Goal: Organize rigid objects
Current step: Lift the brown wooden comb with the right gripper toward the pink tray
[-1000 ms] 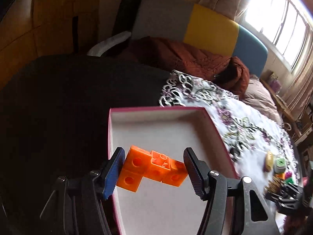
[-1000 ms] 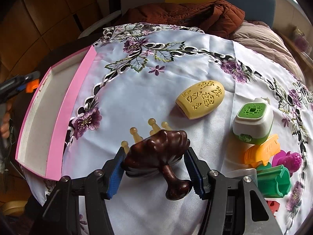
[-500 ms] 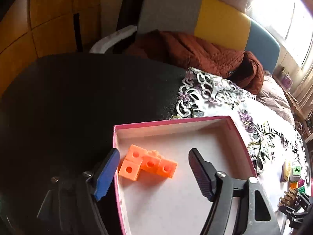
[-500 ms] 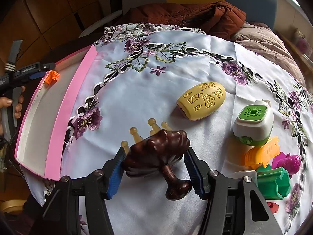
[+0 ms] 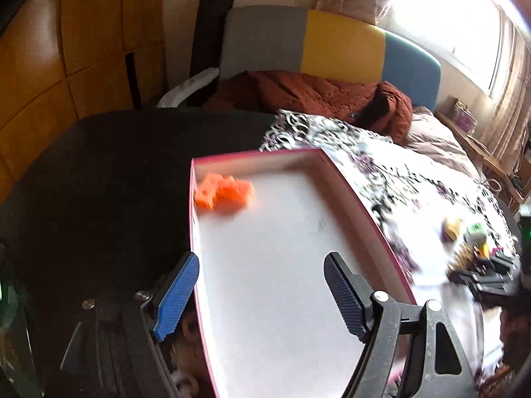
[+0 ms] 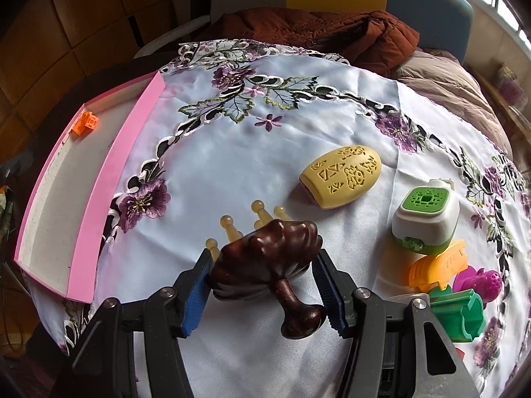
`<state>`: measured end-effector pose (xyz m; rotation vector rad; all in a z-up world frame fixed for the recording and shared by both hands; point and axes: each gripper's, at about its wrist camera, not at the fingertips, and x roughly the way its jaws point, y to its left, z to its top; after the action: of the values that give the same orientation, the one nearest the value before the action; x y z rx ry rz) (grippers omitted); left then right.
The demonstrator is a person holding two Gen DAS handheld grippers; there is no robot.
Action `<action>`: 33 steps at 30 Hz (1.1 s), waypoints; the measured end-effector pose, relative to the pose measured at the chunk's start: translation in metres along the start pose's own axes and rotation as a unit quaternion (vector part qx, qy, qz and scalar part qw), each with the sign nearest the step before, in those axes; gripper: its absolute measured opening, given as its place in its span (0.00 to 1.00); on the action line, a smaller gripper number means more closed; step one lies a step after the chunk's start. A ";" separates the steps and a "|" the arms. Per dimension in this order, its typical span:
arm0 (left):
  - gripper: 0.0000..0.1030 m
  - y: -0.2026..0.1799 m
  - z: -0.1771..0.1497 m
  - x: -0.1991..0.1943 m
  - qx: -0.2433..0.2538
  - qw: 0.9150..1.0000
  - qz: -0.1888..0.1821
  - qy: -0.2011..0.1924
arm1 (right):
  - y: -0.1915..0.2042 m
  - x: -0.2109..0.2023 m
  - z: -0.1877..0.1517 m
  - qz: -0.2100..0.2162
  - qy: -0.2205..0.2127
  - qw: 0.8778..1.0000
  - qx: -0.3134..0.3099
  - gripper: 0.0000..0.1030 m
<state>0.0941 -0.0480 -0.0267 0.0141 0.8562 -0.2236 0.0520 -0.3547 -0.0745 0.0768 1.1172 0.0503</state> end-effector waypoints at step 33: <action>0.76 0.010 -0.053 -0.043 -0.033 0.999 -0.014 -0.004 | 0.017 0.001 -0.016 -0.052 -0.025 0.997 0.042 0.55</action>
<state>0.0297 -0.0246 -0.0301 -0.0599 0.8551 -0.2218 0.0377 -0.3372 -0.0812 0.0944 1.0725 -0.0921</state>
